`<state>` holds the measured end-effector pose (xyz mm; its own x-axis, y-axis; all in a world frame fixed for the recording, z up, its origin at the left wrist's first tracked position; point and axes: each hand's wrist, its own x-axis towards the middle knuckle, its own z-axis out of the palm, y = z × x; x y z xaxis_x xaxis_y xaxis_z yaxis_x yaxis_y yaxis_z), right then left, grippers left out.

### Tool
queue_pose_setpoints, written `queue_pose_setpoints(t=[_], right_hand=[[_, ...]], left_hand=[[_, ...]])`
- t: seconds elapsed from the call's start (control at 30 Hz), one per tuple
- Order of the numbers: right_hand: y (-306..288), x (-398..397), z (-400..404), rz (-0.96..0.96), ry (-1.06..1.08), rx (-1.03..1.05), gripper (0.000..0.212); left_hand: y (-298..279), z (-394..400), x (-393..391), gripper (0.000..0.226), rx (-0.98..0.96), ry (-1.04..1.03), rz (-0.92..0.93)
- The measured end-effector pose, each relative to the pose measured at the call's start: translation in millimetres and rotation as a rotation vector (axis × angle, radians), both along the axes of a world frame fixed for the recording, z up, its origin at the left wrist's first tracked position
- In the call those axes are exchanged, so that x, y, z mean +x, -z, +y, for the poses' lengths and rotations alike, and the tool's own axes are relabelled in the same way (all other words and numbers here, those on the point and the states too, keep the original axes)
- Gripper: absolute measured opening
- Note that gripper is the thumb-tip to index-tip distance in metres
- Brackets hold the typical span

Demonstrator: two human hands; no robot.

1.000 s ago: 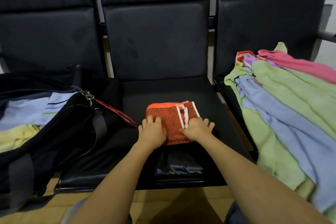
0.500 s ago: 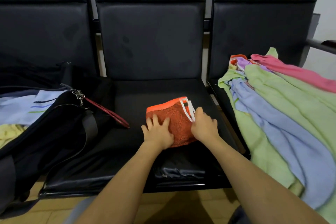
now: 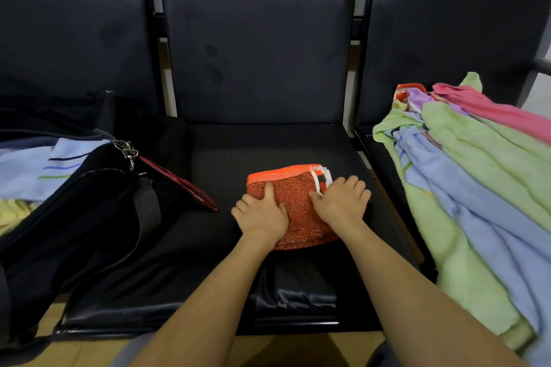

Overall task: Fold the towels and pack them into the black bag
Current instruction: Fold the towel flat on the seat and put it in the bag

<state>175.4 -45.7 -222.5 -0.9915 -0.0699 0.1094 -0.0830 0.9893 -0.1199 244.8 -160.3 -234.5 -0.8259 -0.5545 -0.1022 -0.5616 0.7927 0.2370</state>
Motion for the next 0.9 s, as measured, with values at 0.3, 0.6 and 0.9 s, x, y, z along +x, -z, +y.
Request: queue_pose_setpoints(t=[0.3, 0.6, 0.9], right_hand=[[-13.3, 8.5, -15.2, -0.047, -0.177, -0.293, 0.045], [-80.5, 48.1, -55.7, 0.114, -0.359, -0.436, 0.035], [-146.1, 102.9, -149.4, 0.130, -0.541, -0.607, 0.032]], left_hand=[[-11.1, -14.2, 5.7, 0.049, 0.097, 0.094, 0.233], [-63.9, -56.4, 42.0, 0.050, -0.179, 0.026, 0.308], [-143.9, -162.8, 103.1, 0.044, -0.452, -0.012, 0.374]])
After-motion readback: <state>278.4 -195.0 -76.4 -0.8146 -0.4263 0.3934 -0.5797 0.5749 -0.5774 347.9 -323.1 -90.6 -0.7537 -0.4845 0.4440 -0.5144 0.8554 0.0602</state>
